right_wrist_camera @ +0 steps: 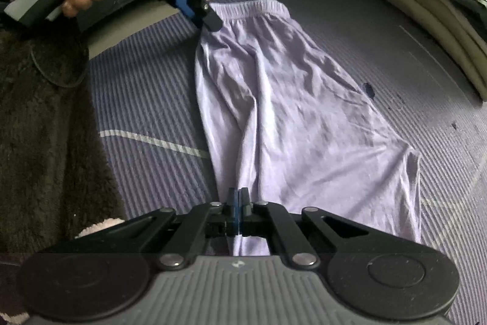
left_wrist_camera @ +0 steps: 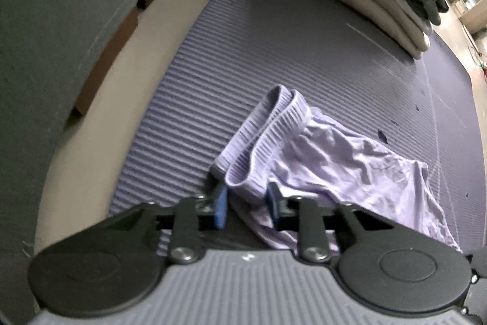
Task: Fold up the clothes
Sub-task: 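Hold the waistband with the left gripper while the right gripper grasps the hem and stretches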
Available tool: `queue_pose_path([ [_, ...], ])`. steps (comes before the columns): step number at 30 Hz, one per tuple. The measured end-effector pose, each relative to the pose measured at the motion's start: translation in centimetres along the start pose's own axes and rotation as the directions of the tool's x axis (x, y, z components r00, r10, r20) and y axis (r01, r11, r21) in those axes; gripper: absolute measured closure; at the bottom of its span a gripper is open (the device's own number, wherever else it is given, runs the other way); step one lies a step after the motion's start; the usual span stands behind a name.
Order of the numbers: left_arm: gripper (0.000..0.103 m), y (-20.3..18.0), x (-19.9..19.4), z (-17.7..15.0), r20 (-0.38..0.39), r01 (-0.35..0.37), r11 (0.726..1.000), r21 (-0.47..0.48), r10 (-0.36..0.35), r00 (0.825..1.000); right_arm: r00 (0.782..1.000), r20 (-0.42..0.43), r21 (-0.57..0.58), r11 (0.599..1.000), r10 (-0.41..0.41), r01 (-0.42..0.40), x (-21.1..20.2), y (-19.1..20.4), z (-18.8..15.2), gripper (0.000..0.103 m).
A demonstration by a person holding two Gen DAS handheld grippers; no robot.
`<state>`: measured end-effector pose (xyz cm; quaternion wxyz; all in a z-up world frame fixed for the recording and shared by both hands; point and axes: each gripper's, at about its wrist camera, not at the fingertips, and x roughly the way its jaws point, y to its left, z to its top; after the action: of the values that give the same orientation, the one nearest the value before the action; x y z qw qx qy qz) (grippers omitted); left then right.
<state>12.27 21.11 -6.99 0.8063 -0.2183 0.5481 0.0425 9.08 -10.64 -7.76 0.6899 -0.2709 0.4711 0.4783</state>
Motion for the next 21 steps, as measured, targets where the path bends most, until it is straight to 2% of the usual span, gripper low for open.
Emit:
queue_pose_path([
  [4,0.098,0.3,-1.9,0.0,0.115,0.066,0.998,-0.013,-0.064,0.991,1.0,-0.004,-0.003,1.0,0.017,-0.017,-0.1,-0.1,-0.2,0.103],
  [7,0.098,0.6,-2.3,0.0,0.142,0.022,0.999,-0.023,-0.019,0.99,0.999,-0.009,-0.001,0.999,0.039,-0.039,0.1,-0.1,-0.4,0.103],
  [13,0.095,0.4,-0.6,0.0,0.069,-0.07,0.998,-0.002,0.07,0.995,0.998,-0.028,-0.015,0.998,0.061,-0.061,1.1,0.5,-0.5,0.103],
  [15,0.091,0.5,-0.2,0.0,0.047,-0.095,0.995,0.0,0.095,0.994,0.997,-0.03,-0.005,0.998,0.068,-0.068,1.1,0.4,-0.5,0.103],
  [16,0.085,0.6,-0.2,0.0,0.041,-0.101,0.995,-0.003,0.101,0.994,0.997,-0.034,0.0,0.997,0.075,-0.075,1.1,0.4,-0.4,0.103],
  [18,0.081,0.7,-0.3,0.0,0.038,-0.101,0.995,-0.009,0.101,0.994,0.995,-0.034,0.031,0.995,0.094,-0.093,0.8,0.0,-0.3,0.092],
  [19,0.074,0.7,-0.4,0.0,0.042,-0.095,0.995,-0.011,0.095,0.995,0.994,-0.032,0.049,0.994,0.103,-0.101,0.6,-0.2,-0.3,0.088],
  [20,0.067,0.7,-0.8,0.0,0.061,-0.078,0.997,-0.009,0.079,0.995,0.995,-0.025,0.057,0.993,0.101,-0.1,0.2,-0.4,-0.3,0.078],
  [21,0.064,0.6,-1.3,0.0,0.084,-0.061,0.998,-0.006,0.061,0.995,0.996,-0.015,0.061,0.994,0.093,-0.092,-0.1,-0.6,-0.3,0.074],
])
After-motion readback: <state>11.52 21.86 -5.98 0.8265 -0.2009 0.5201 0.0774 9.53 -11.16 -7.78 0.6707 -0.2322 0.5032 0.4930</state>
